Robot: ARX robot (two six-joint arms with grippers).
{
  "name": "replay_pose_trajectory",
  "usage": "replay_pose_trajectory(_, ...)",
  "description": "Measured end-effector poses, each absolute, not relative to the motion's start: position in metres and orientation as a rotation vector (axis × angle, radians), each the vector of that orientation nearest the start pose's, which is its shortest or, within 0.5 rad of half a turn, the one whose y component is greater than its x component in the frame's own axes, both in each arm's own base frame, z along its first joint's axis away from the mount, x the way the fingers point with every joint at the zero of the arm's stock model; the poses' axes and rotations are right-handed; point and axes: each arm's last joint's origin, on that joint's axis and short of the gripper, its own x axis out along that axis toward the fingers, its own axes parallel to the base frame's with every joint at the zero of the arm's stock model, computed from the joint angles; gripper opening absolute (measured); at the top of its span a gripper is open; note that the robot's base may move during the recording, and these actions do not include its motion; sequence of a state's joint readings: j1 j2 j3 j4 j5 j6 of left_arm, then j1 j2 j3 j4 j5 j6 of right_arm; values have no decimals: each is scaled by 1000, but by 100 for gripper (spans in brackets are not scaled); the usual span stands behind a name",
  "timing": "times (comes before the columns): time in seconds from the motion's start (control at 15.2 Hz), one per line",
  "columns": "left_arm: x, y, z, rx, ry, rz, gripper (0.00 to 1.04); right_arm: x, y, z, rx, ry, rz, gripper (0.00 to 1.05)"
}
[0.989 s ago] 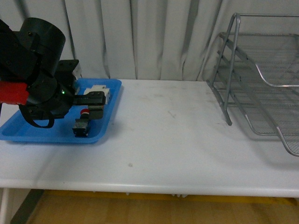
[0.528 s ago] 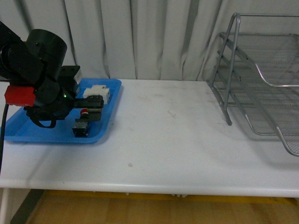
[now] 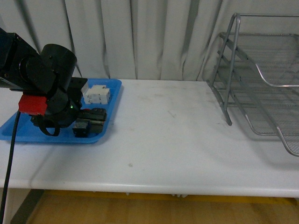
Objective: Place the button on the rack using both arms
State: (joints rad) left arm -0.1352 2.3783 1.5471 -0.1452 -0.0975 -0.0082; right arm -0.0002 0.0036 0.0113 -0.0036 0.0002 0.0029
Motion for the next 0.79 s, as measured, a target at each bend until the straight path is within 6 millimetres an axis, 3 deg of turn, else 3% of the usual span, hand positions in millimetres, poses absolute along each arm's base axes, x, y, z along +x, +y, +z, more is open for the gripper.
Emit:
replay_pose_trajectory(0.07, 471, -61, 65, 119, 966, -35, 98, 97, 0, 167, 3, -4, 0, 98)
replay_pose_trajectory(0.13, 471, -61, 65, 127, 961, -30, 90, 97, 0, 167, 3, -4, 0, 98)
replay_pose_trajectory(0.4, 471, -61, 67, 122, 950, -33, 45, 97, 0, 167, 3, -4, 0, 98)
replay_pose_trajectory(0.46, 469, -61, 69, 122, 945, -33, 38, 97, 0, 167, 3, -4, 0, 98)
replay_pose_trajectory(0.59, 462, -59, 83, 115, 917, -35, 36, 97, 0, 167, 3, -4, 0, 98)
replay_pose_trajectory(0.79, 441, -57, 142, 94, 784, -62, 36, 97, 0, 167, 3, -4, 0, 98)
